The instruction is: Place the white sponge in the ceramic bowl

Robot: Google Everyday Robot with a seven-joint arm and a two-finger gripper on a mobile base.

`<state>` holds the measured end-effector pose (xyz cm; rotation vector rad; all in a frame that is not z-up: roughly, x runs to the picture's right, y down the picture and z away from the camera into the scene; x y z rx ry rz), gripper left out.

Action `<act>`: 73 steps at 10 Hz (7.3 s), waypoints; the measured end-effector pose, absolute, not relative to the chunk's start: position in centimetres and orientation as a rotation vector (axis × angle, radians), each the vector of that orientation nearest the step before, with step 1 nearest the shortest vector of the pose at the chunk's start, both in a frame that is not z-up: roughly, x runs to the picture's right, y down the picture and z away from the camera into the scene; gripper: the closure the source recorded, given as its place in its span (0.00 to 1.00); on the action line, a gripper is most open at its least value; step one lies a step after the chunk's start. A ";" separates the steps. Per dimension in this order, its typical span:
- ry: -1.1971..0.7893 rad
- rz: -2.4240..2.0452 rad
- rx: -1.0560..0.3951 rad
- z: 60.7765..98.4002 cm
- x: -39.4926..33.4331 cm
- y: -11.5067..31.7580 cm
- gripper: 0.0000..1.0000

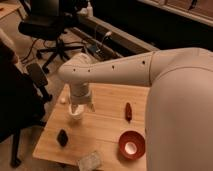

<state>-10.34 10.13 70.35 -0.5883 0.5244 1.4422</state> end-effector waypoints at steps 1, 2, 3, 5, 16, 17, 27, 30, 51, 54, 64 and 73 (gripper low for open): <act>0.524 1.442 -0.588 70.3 -10.3 10.1 0.35; 0.524 1.442 -0.588 70.3 -10.3 10.1 0.35; 0.524 1.442 -0.588 70.3 -10.3 10.1 0.35; 0.524 1.442 -0.588 70.3 -10.3 10.1 0.35; 0.063 0.750 -0.539 65.6 -12.2 9.8 0.35; 0.045 0.692 -0.541 65.0 -11.6 10.4 0.35; 0.038 0.536 -0.549 64.4 -10.7 12.4 0.35; -0.056 0.329 -0.529 65.3 -13.0 14.6 0.35; -0.238 -0.103 -0.727 68.6 -7.9 36.1 0.35; -0.232 -0.139 -0.718 69.3 -8.5 36.7 0.35; -0.231 -0.132 -0.662 69.7 -8.8 35.8 0.35; -0.234 -0.185 -0.656 70.4 -9.3 36.6 0.35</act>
